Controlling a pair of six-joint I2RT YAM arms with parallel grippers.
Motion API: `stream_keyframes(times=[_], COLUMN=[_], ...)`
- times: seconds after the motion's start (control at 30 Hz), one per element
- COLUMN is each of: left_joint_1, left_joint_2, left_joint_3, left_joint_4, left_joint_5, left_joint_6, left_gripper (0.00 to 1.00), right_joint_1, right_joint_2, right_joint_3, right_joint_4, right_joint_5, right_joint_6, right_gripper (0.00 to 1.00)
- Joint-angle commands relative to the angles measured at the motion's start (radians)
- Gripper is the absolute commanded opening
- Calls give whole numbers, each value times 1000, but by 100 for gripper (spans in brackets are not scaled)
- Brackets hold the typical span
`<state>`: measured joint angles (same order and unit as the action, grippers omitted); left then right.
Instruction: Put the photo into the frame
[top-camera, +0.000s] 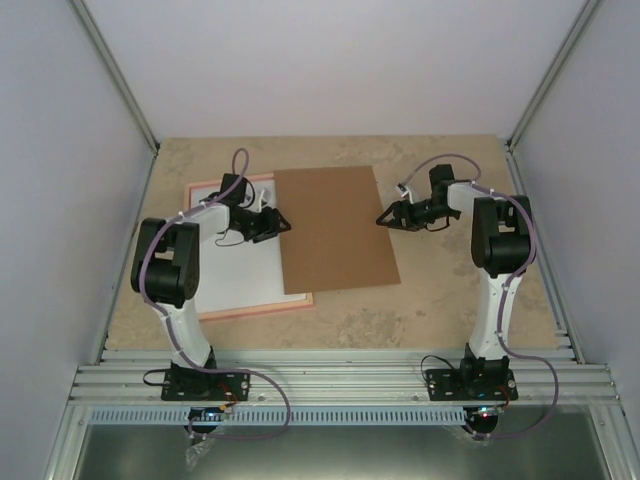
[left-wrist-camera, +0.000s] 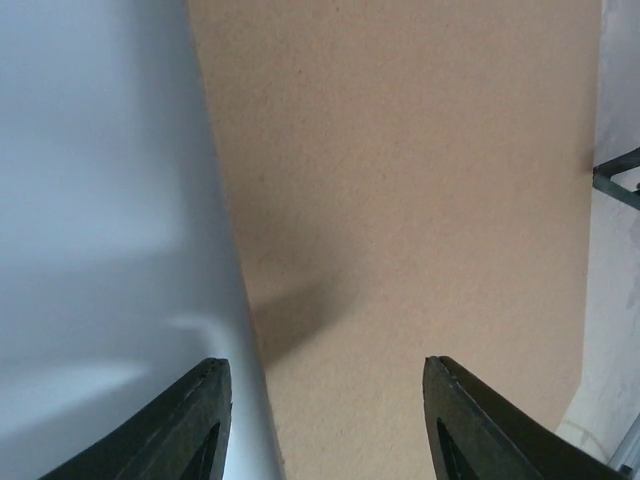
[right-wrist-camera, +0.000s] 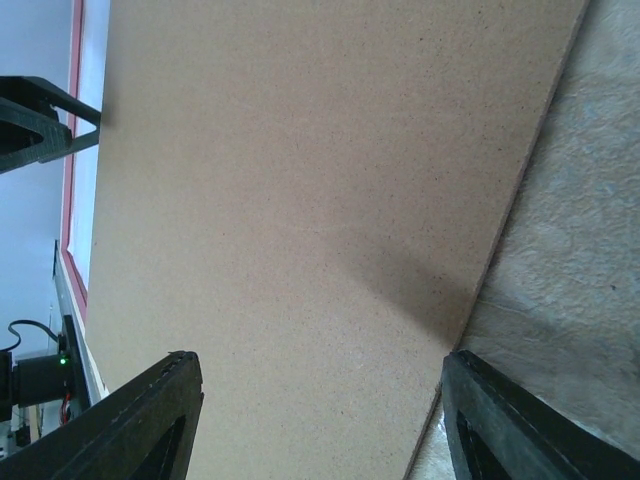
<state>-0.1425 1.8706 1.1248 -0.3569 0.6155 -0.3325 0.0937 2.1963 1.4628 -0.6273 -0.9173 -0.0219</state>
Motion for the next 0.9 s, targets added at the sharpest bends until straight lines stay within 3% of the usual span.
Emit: stream_keyframes(times=[0.0, 0.17, 0.53, 0.77, 0.87], left_joint_1=[-18, -46, -82, -101, -100], left_joint_2=[44, 31, -108, -75, -58], left_joint_3=[56, 71, 86, 113, 146], left_joint_4=[40, 77, 263, 235, 184], left_joint_5=[67, 127, 247, 225, 209], left_joint_6=[-32, -66, -224, -238, -211], left_gripper=[54, 47, 22, 22, 7], right_joint_1=[25, 26, 26, 26, 25], right_joint_2=[86, 87, 93, 99, 94], right_joint_3=[-62, -62, -49, -21, -20], right_joint_4=[-77, -76, -73, -76, -78], right_joint_5=[127, 122, 111, 107, 109], right_joint_6=[13, 11, 4, 4, -1], right_gripper=[67, 67, 65, 65, 65])
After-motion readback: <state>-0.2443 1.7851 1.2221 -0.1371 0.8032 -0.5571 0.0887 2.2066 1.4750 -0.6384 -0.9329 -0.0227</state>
